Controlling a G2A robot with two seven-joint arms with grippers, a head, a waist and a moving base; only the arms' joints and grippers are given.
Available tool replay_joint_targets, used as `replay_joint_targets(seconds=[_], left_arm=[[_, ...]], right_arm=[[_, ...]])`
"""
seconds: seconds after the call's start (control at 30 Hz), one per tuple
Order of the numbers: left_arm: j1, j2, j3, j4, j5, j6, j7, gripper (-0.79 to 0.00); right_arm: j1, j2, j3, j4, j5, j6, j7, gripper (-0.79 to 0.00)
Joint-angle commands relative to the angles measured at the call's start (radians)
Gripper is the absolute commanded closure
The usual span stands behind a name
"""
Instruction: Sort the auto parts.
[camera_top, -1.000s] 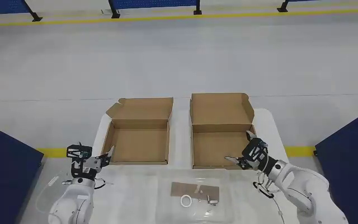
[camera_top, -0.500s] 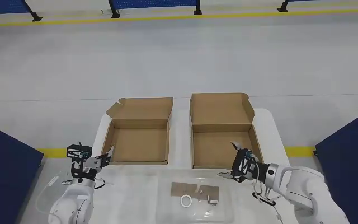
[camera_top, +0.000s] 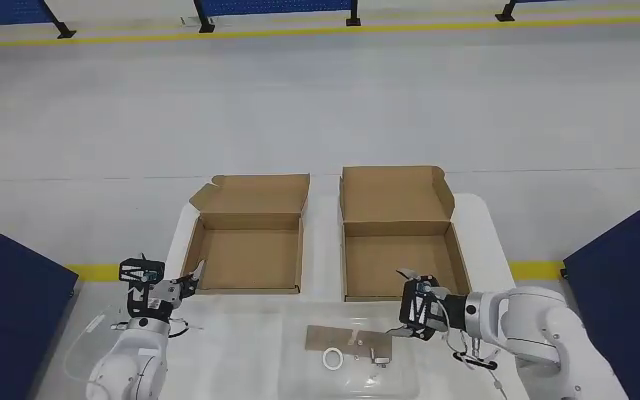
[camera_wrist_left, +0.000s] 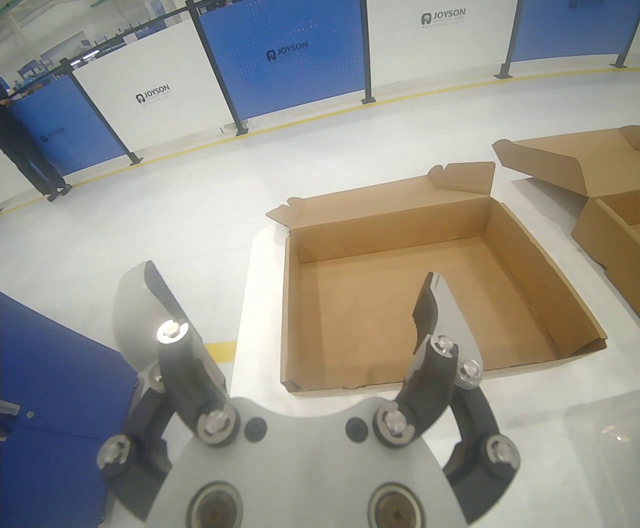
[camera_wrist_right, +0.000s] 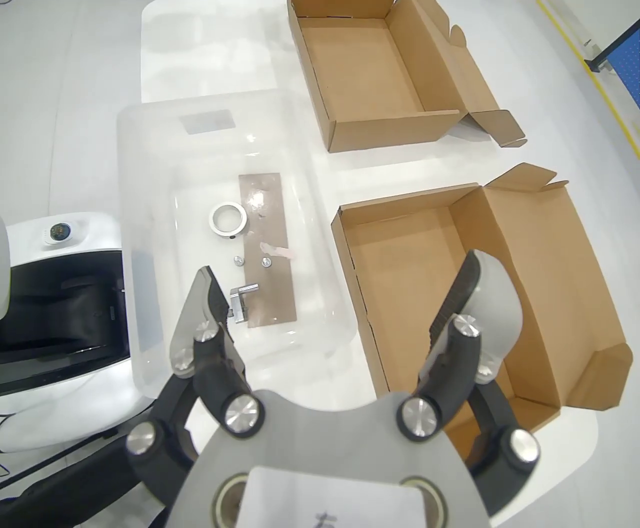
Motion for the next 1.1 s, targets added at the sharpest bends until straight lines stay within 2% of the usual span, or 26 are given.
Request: replay_joint_targets(seconds=[0.0,0.17,0.37,1.07], left_arm=[[0.000,0.000,0.000,0.000,0.000,0.000,0.000,-0.785],[0.000,0.000,0.000,0.000,0.000,0.000,0.000,-0.785],[0.000,0.000,0.000,0.000,0.000,0.000,0.000,-0.785],[0.000,0.000,0.000,0.000,0.000,0.000,0.000,-0.785]], right_arm=[[0.000,0.000,-0.004,-0.010,-0.007,0.007,-0.012,-0.785],[-0.009,0.012,-0.049,-0.023,0.000,-0.003,0.032,-0.785],[0.004,0.052,-0.120,-0.024,-0.021,0.036,0.076,-0.785],[0.002,0.052,-0.128,-0.026,-0.032,0.036,0.071,-0.785]])
